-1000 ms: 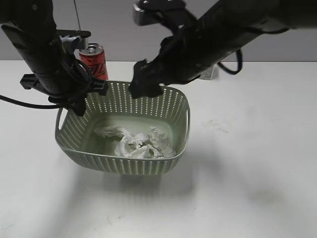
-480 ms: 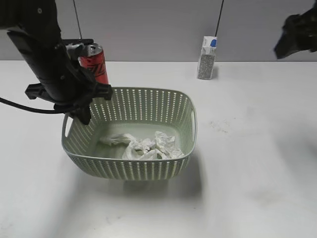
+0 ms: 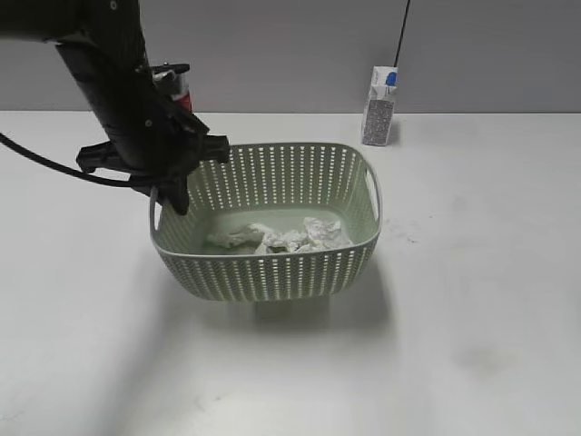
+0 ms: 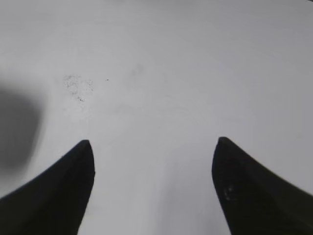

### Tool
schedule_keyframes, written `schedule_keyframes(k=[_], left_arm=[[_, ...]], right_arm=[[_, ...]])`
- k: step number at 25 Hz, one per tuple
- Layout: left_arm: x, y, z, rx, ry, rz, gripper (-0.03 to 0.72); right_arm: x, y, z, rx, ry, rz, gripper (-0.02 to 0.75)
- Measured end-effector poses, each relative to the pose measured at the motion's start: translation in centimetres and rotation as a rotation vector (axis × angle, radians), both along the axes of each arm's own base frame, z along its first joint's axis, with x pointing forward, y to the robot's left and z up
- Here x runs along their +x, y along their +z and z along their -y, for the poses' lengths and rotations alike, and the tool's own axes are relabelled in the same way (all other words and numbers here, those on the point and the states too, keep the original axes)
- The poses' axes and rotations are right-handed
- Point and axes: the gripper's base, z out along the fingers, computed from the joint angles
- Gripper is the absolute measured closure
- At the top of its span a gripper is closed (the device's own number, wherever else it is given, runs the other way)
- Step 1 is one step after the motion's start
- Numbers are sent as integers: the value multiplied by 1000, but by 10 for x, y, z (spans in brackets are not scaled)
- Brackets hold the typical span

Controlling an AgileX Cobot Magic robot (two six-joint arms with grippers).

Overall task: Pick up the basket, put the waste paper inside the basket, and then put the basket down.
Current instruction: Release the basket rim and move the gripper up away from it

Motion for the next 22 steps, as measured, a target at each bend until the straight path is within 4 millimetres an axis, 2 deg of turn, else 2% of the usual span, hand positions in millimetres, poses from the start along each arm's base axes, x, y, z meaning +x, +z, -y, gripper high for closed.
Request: schedule_keyframes(k=[8, 12, 14, 16, 19, 22], left_arm=[[17, -21, 9, 12, 8, -29, 688], [21, -28, 11, 10, 13, -18, 682], [22, -30, 11, 9, 12, -13, 669], [23, -33, 12, 12, 11, -17, 636], [23, -35, 12, 13, 11, -18, 536], [23, -35, 12, 10, 10, -14, 382]], right_arm=[[-107, -22, 11, 13, -2, 126, 176], [-152, -34, 15, 36, -11, 231, 176], [-168, -45, 17, 42, -14, 261, 176], [-182, -56, 19, 53, -19, 290, 176], [-200, -73, 20, 63, -21, 344, 176], [-213, -86, 22, 69, -21, 393, 176]])
